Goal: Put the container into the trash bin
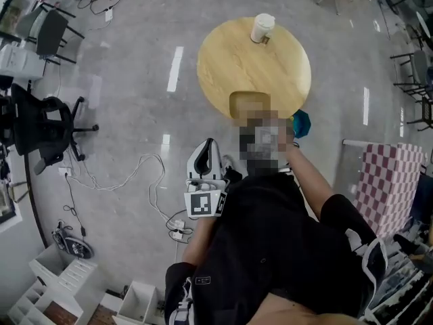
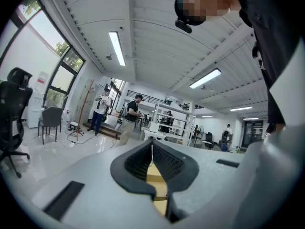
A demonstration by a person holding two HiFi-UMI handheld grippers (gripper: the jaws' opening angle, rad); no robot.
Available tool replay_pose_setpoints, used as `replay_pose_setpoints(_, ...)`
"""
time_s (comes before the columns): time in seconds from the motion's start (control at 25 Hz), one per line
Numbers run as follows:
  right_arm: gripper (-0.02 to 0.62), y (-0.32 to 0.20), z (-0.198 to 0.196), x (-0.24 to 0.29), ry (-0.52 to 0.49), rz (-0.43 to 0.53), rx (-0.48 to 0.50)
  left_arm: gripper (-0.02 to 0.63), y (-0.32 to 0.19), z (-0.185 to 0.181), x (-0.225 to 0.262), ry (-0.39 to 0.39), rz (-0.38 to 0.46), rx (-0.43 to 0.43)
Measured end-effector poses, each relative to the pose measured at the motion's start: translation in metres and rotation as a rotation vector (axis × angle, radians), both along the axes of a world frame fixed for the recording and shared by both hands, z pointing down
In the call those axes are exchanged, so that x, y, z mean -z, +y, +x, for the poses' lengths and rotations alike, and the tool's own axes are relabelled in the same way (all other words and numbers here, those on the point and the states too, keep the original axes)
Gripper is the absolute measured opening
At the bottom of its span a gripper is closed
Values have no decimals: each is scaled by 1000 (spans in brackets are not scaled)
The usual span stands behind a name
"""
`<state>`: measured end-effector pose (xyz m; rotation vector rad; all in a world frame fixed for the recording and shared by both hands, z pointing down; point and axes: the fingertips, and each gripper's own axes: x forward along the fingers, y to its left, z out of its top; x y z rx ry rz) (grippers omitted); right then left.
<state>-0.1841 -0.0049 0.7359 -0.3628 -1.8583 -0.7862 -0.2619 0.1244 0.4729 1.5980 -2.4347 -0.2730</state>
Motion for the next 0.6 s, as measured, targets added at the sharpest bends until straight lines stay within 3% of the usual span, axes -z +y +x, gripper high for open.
replay_pose_setpoints(0.2,35,19,50,36,-50,-12,-147,14,-6,32,3,-5,11,-155)
replay_pose_setpoints(0.6,35,14,148,70,-110,-50,-380,14,-47,110,5,2,9,-356)
